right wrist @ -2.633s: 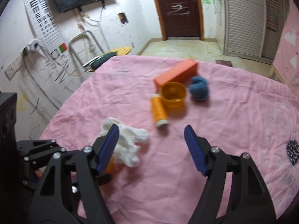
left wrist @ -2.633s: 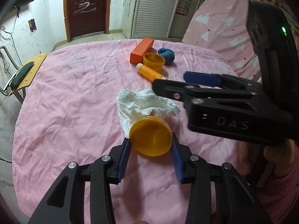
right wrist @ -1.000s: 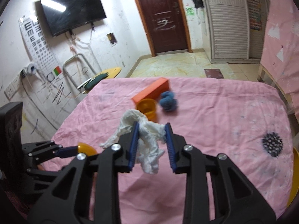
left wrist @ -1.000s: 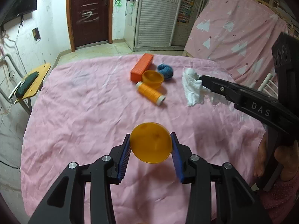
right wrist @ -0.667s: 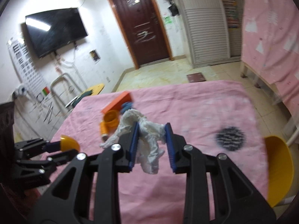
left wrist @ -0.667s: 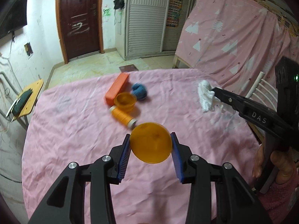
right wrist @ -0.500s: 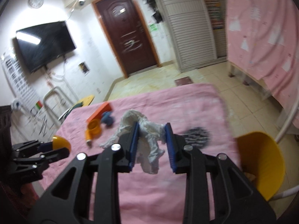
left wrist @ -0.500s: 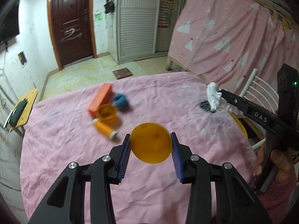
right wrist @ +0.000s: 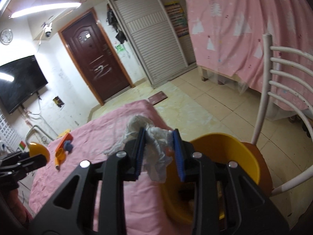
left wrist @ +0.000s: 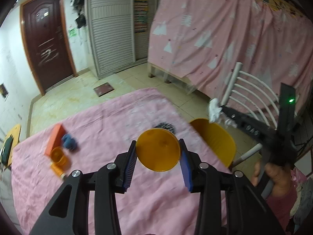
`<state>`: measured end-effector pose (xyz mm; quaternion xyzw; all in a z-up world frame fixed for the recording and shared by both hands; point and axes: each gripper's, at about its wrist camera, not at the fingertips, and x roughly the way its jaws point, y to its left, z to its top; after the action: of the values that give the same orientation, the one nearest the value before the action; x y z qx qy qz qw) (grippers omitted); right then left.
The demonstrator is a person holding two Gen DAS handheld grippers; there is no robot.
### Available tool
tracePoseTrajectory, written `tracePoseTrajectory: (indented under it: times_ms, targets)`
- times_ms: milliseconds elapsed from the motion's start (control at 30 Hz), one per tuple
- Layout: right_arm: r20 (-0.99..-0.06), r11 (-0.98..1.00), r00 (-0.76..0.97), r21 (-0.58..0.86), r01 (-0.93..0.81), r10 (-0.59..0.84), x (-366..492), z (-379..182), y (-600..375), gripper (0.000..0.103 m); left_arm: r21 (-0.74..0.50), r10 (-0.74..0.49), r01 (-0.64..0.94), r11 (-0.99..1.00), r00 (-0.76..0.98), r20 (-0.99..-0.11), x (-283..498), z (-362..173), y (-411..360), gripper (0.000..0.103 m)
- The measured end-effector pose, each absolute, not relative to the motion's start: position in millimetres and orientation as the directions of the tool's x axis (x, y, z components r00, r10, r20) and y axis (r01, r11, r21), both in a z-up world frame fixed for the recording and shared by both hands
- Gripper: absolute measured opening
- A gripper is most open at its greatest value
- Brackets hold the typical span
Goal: Collect trash
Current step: 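Carry the yellow cup and white cloth to the yellow bin and open both grippers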
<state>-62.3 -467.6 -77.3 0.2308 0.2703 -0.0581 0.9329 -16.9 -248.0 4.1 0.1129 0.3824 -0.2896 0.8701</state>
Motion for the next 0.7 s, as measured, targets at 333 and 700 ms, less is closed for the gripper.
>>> tracePoseTrajectory:
  times_ms: [333, 700]
  targets:
    - [-0.537, 0.812, 0.843, 0.5, 0.301, 0.018, -75, -102, -515, 0.042, -0.09, -0.479, 0.656, 0.75, 0.443, -0.758, -1, 0, -332, 0.034]
    - [-0.482, 0.739, 0.876, 0.585, 0.335, -0.015, -104, -107, -555, 0.049, -0.147, -0.49, 0.692, 0.707, 0.329, -0.807, 19, -28, -409, 0.035]
